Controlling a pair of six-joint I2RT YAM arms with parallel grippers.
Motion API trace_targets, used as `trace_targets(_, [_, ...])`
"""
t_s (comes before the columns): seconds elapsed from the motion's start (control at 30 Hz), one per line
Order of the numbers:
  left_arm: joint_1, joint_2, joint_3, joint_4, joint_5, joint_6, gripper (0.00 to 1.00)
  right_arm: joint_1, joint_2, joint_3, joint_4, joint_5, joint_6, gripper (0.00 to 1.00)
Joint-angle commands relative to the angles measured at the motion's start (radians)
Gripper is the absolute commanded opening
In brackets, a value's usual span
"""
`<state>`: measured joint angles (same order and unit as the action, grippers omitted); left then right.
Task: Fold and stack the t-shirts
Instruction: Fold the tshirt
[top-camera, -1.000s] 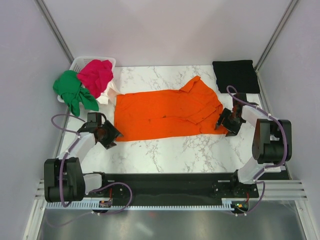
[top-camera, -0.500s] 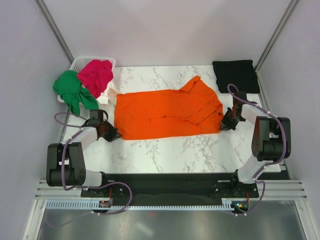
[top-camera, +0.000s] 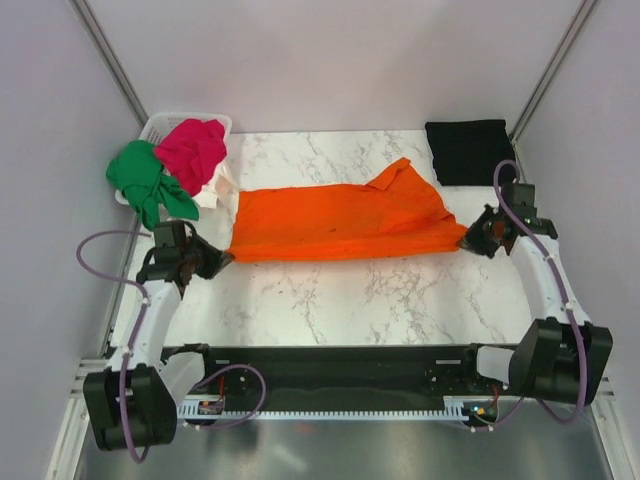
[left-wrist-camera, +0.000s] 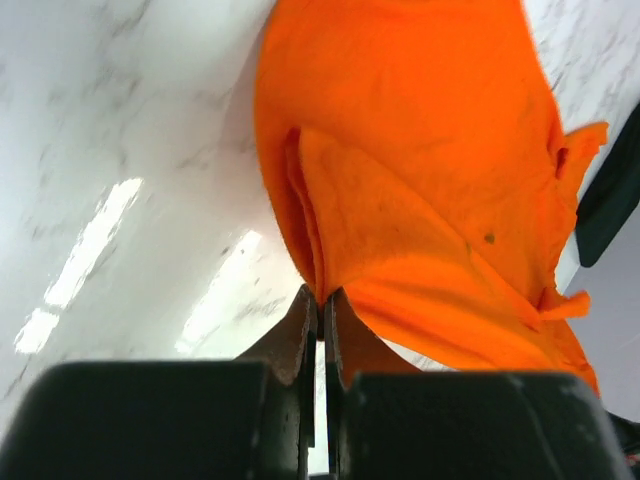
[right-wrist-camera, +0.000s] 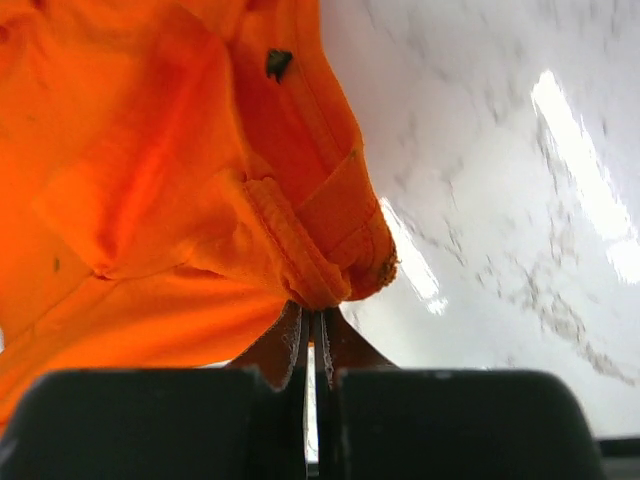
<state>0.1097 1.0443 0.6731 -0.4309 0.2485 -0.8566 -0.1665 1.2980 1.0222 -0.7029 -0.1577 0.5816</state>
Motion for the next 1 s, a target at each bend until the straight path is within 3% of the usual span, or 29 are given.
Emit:
trace_targets(0.0, [0.012, -0.102, -0.107, -0.118, 0.017, -0.074, 0.02, -0.004, -0.061, -0.157, -0.087, -0.011, 0.038, 0.00])
trace_targets(0.1, [0.013, -0.219, -0.194, -0.187, 0.049, -0.122, 0.02, -0.008, -0.150, -0.275, -0.098, -0.051, 0.075, 0.03])
trace_targets(0.2, [0.005, -0.340, -0.257, -0.236, 0.089, -0.154, 0.05, -0.008, -0.264, -0.339, -0.138, -0.065, 0.098, 0.22])
trace_targets(0.23, [0.004, -0.369, -0.253, -0.239, 0.116, -0.162, 0.07, -0.008, -0.293, -0.346, -0.148, -0.062, 0.100, 0.30])
trace_targets(0.27, [0.002, -0.422, -0.245, -0.287, 0.114, -0.171, 0.16, -0.008, -0.345, -0.346, -0.167, -0.057, 0.103, 0.54])
trace_targets(0.37, [0.004, -0.435, -0.207, -0.359, 0.104, -0.141, 0.44, -0.008, -0.435, -0.330, -0.222, -0.058, 0.104, 0.79])
trace_targets(0.47, [0.004, -0.408, -0.172, -0.377, 0.101, -0.099, 0.59, -0.005, -0.483, -0.292, -0.228, -0.088, 0.089, 0.82])
trace_targets(0.63, [0.004, -0.365, -0.006, -0.390, 0.068, 0.013, 0.61, 0.027, -0.422, -0.191, -0.121, -0.146, 0.070, 0.82])
trace_targets(0.8, [0.004, -0.285, 0.153, -0.394, -0.066, 0.167, 0.60, 0.203, -0.098, 0.076, 0.008, -0.112, 0.067, 0.82])
trace_targets(0.83, [0.004, -0.276, 0.169, -0.396, -0.077, 0.198, 0.59, 0.219, 0.031, 0.123, 0.011, -0.105, 0.052, 0.82])
trace_targets(0.97, [0.002, -0.291, 0.192, -0.384, -0.127, 0.287, 0.56, 0.242, 0.300, 0.370, 0.034, -0.068, -0.017, 0.81])
